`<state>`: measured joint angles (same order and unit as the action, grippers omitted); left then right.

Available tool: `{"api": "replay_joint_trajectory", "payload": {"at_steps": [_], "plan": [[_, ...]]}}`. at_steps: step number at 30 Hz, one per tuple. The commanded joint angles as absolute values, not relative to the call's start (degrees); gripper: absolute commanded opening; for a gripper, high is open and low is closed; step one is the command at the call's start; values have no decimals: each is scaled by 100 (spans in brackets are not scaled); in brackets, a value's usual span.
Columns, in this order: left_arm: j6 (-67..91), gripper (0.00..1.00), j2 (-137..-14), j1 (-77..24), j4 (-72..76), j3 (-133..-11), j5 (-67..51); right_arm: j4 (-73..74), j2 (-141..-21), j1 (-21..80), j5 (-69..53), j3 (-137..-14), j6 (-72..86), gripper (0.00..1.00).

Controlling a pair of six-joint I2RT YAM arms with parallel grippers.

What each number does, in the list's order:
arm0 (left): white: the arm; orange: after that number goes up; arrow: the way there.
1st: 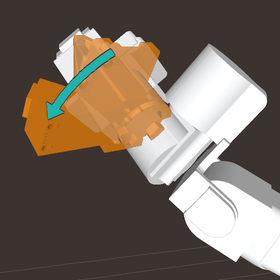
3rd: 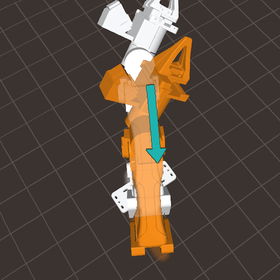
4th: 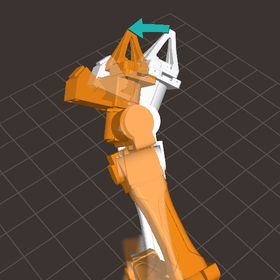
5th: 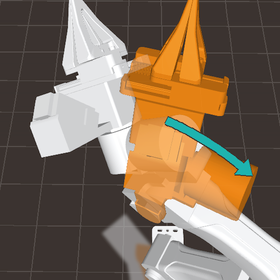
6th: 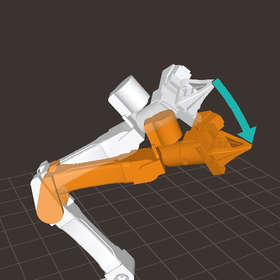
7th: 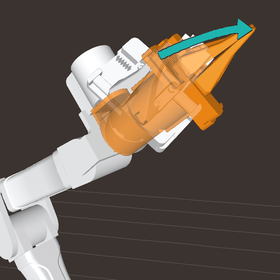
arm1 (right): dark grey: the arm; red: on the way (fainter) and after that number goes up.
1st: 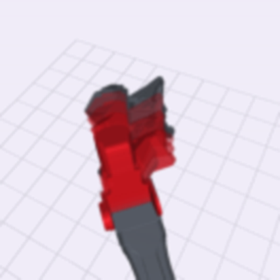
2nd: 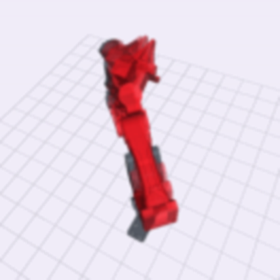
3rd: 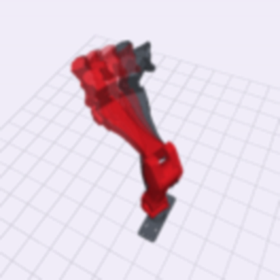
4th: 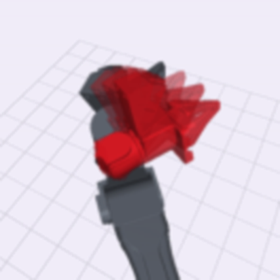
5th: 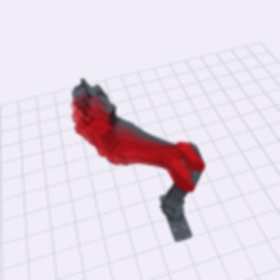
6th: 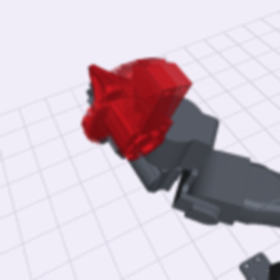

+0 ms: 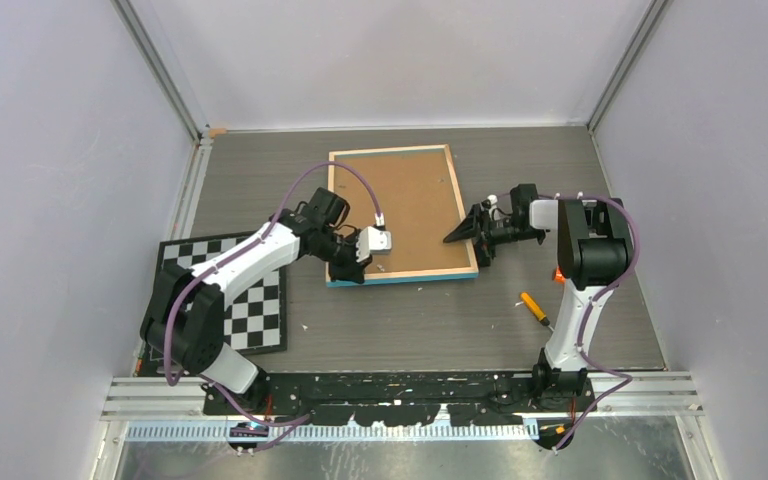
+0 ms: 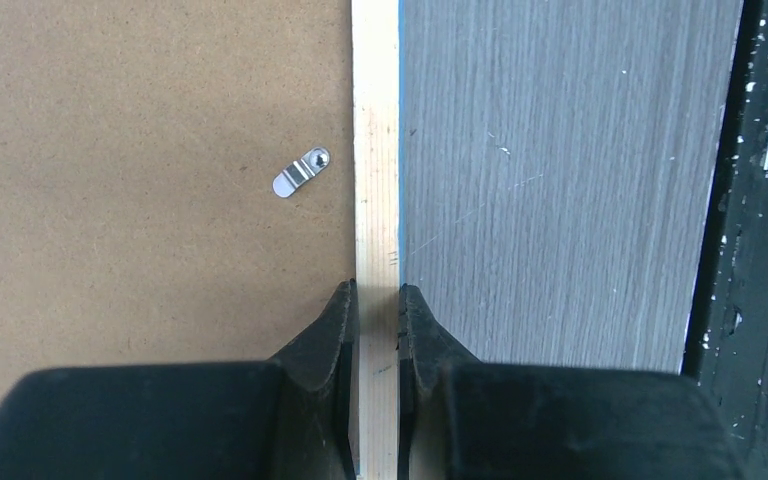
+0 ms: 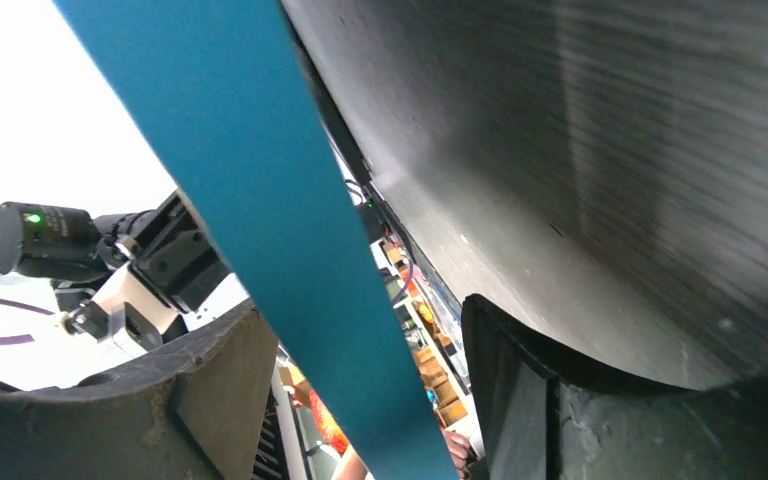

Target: Take the photo out of the frame

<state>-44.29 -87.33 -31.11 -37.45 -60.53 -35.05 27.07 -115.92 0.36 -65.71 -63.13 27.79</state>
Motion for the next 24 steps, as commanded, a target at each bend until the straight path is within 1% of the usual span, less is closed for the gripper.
{"api": "replay_joint_trajectory", "payload": {"at_steps": [1,3,7,9,15,17,19,20,22,23,24], "plan": [[-4752,0,-8428,-3107,-3709,-6260,-4316,1859,-11653,180,-6946,-6370,3493,70],[-4748,0,-8457,-3107,-3709,-6258,-4357,1748,-11700,249,-7011,-6363,3556,70],[-4575,0,-8521,-2993,-3654,-6261,-4518,1752,-11696,395,-7075,-6339,3407,65],[-4509,0,-8584,-2911,-3648,-6279,-4569,1772,-11680,419,-7094,-6329,3357,60],[-4401,0,-8747,-2752,-3594,-6355,-4592,2373,-11591,422,-7153,-6363,2816,58],[-4367,0,-8767,-2742,-3568,-6357,-4626,2485,-11530,418,-7141,-6343,2714,55],[-4303,0,-8765,-2738,-3512,-6312,-4655,2477,-11466,420,-7122,-6316,2703,44],[-4263,0,-8756,-2743,-3471,-6285,-4664,2466,-11440,416,-7116,-6311,2706,36],[-4188,0,-8724,-2748,-3382,-6209,-4669,2501,-11380,411,-7109,-6352,2710,16],[-4173,0,-8706,-2750,-3352,-6172,-4667,2566,-11347,408,-7106,-6380,2701,9],[-4155,0,-8682,-2744,-3329,-6129,-4648,2659,-11294,406,-7083,-6414,2663,4]]}}
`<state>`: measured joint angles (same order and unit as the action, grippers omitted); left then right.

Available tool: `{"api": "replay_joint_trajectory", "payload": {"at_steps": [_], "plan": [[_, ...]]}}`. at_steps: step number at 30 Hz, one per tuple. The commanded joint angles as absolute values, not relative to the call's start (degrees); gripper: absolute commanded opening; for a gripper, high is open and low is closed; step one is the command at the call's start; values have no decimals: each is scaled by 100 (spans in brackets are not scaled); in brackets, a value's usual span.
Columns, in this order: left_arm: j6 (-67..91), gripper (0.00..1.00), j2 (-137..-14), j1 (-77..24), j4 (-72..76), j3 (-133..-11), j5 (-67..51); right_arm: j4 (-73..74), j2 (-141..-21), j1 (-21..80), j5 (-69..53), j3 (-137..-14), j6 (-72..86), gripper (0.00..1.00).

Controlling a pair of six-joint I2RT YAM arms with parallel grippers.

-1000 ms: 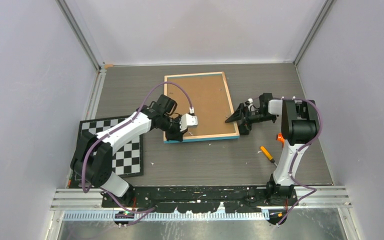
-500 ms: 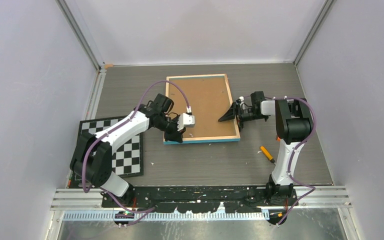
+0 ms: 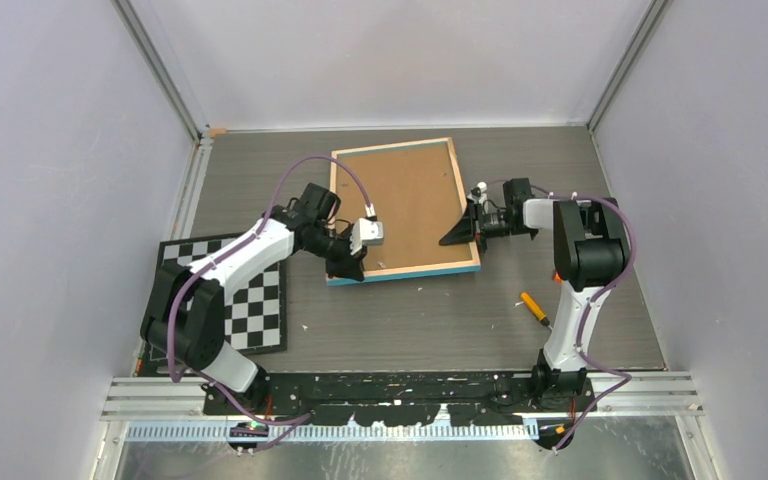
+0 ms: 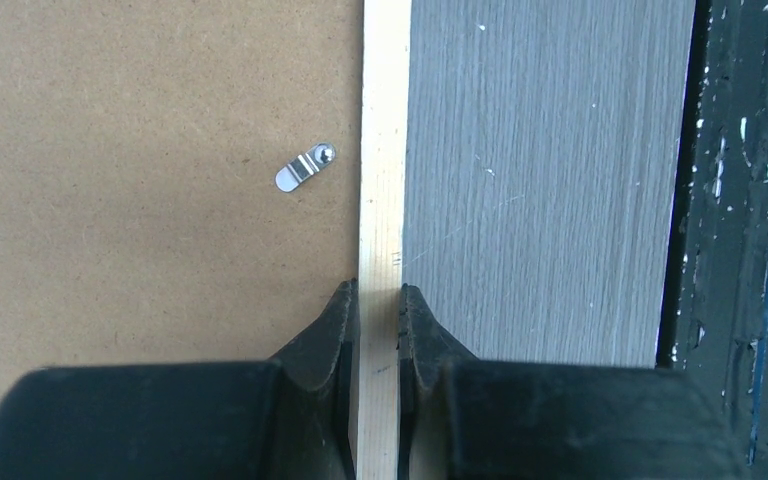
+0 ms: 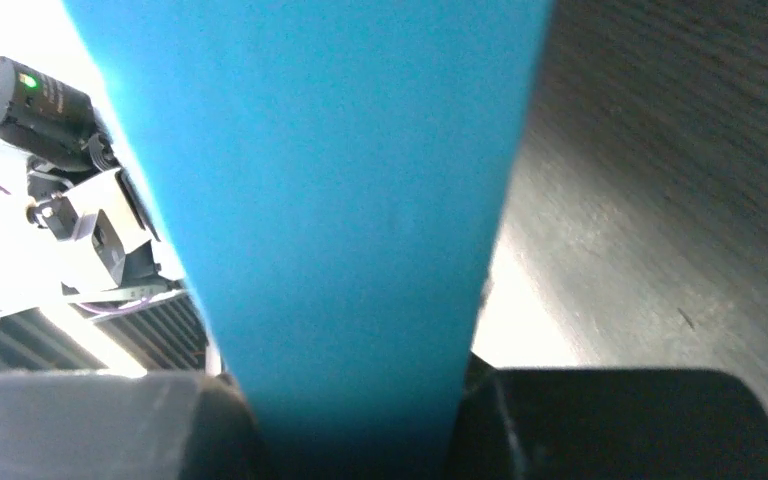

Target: Take the photo out of the frame

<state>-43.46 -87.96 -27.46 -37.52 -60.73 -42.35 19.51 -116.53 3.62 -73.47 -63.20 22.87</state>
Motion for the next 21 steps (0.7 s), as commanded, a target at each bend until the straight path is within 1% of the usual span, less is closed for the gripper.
{"api": "replay_joint_trajectory", "payload": {"at_steps": [1,2,3,7,12,14,15,18,21], "plan": [[-4138,0,-8671,-2744,-3314,-6106,-4620,2805,-11229,409,-7047,-6461,2576,1],[-4122,0,-8647,-2742,-3295,-6082,-4583,2951,-11158,405,-7001,-6513,2469,1],[-4108,3,-8636,-2750,-3288,-6067,-4551,3100,-11083,410,-6962,-6551,2387,1],[-3958,25,-8594,-2748,-3261,-6056,-4313,3593,-10806,388,-6795,-6698,2078,1],[-3677,49,-8417,-2653,-3210,-6148,-4159,4504,-10494,328,-6389,-7063,1388,1],[-3452,55,-8280,-2560,-3090,-6187,-4148,4887,-10384,297,-6182,-7277,1097,1],[-3363,56,-8215,-2513,-3042,-6220,-4132,5077,-10332,291,-6085,-7407,954,1],[-2971,64,-8054,-2328,-2791,-6371,-3961,5716,-10200,264,-5711,-7910,461,1],[-2358,69,-8033,-2052,-2479,-6612,-3773,6348,-10092,248,-5283,-8477,-99,1]]}}
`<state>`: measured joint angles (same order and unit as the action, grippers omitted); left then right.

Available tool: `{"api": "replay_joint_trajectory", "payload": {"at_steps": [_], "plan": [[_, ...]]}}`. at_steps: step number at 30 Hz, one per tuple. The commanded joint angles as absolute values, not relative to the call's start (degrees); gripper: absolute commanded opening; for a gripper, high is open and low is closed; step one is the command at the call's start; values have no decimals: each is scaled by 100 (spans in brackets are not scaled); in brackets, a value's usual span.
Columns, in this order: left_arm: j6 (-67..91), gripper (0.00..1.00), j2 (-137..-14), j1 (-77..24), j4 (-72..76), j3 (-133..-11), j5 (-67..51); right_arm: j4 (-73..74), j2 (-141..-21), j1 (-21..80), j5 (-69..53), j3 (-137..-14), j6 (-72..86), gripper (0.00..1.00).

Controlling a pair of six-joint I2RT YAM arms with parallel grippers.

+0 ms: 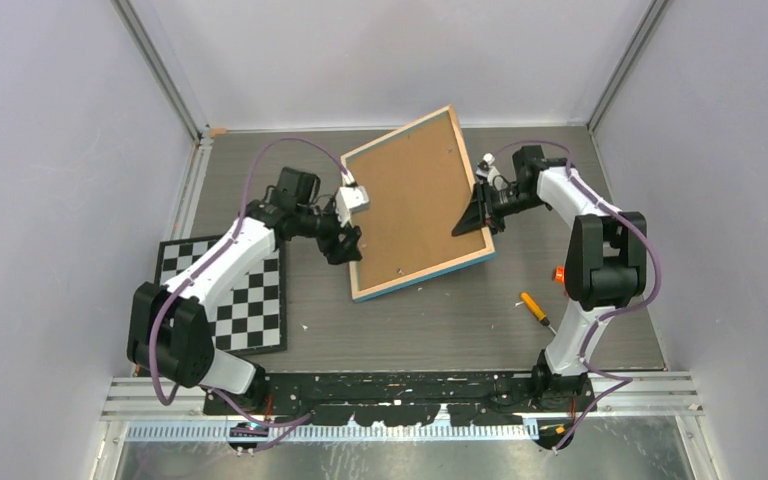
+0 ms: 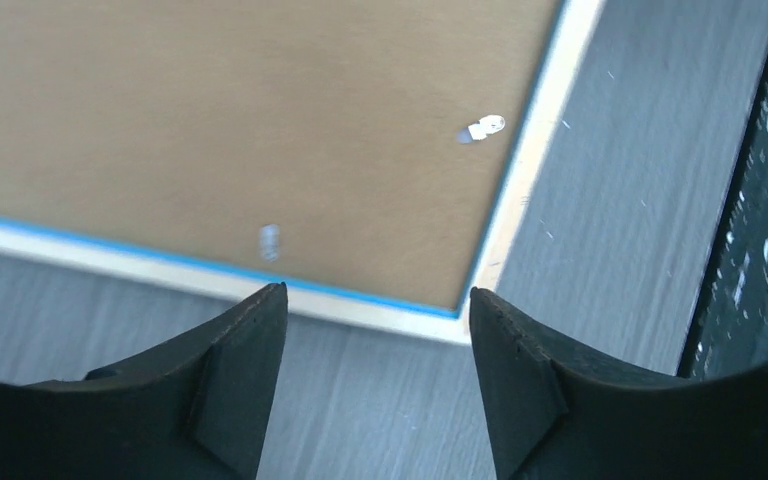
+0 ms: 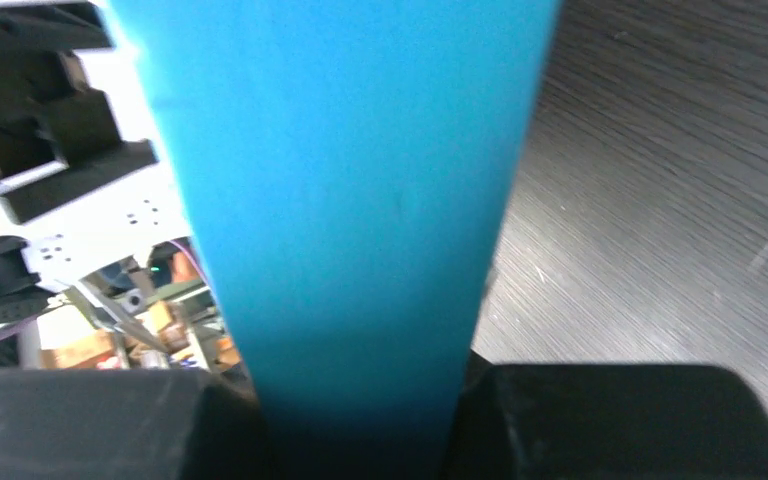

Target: Take the photo out of the frame

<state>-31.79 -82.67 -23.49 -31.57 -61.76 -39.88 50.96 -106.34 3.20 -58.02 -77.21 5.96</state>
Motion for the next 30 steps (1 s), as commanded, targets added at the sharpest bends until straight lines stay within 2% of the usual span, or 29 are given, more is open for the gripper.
{"api": "replay_joint_trajectory", "payload": {"at_steps": [1,10,18,24,30], "plan": [[-2167,70,-8060,-1965,-2429,-6729,-3693,6504,-10059,246,-5131,-8668,-218,1],[-291,70,-8466,-890,-2103,-7668,-3554,7259,-9845,258,-3507,-10533,-801,1],[245,69,-8606,-317,-1801,-7773,-3644,8107,-10236,453,-2297,-12371,-1437,1],[337,68,-8559,-196,-1565,-7741,-3749,8086,-10248,1116,-1150,-12944,-1840,0],[-306,69,-8285,-193,-1503,-7574,-3662,7712,-10198,1902,88,-12964,-2242,1]]}}
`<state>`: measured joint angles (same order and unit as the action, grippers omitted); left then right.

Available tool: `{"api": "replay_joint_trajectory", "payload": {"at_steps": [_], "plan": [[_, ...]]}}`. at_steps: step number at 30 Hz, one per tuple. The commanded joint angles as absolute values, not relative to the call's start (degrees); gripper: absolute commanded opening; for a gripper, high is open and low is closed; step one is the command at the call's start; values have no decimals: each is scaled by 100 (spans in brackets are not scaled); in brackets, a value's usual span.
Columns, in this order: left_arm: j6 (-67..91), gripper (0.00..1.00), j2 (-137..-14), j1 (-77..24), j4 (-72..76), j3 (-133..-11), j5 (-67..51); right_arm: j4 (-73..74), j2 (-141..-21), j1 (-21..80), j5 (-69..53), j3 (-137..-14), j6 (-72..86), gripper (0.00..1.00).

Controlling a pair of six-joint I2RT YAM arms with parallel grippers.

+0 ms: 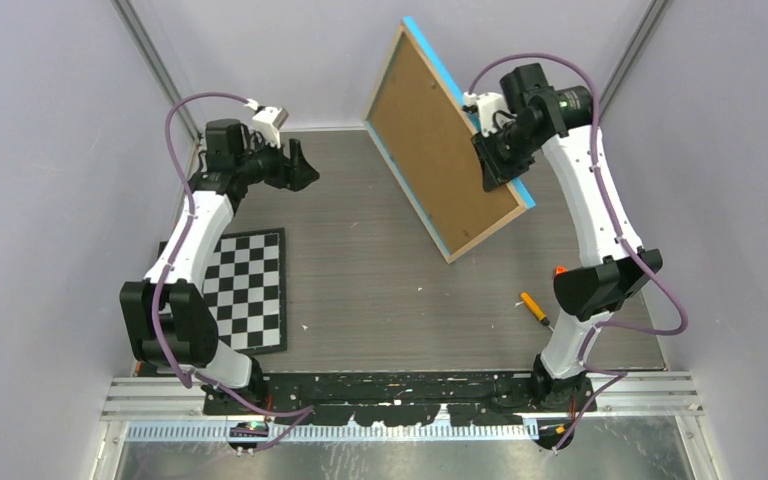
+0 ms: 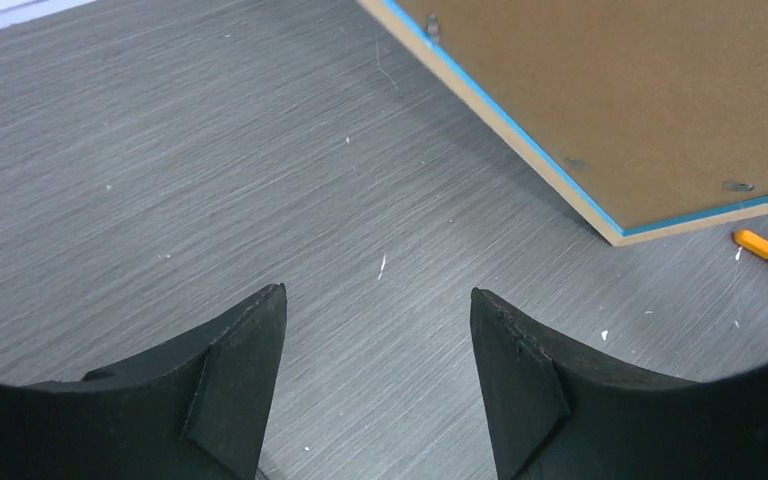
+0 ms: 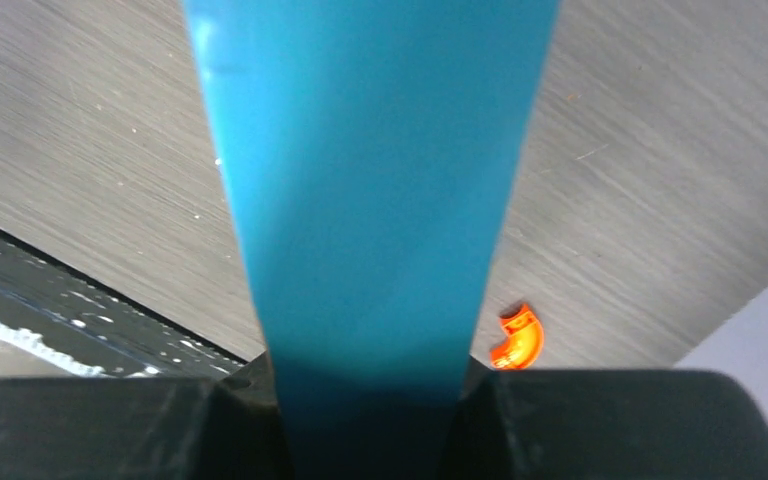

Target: Take the photo out of the frame

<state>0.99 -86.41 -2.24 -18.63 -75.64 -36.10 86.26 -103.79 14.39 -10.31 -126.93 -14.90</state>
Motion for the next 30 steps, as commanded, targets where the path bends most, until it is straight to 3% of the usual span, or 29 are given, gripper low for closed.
{"api": "replay_joint_trajectory", "payload": {"at_steps": [1,7,15,30], "plan": [[-416,69,-8215,-193,-1482,-7528,-3634,7629,-10189,2066,352,-12933,-2304,1],[-434,69,-7873,-32,-1203,-7316,-3112,7014,-10111,3023,1480,-12555,-2702,1],[222,68,-7918,1098,-1115,-7580,-2905,5801,-9756,4053,2544,-11190,-3408,1],[-1023,68,-7445,1315,-1558,-6903,-3382,2364,-8221,4742,2870,-6555,-4430,1]]}}
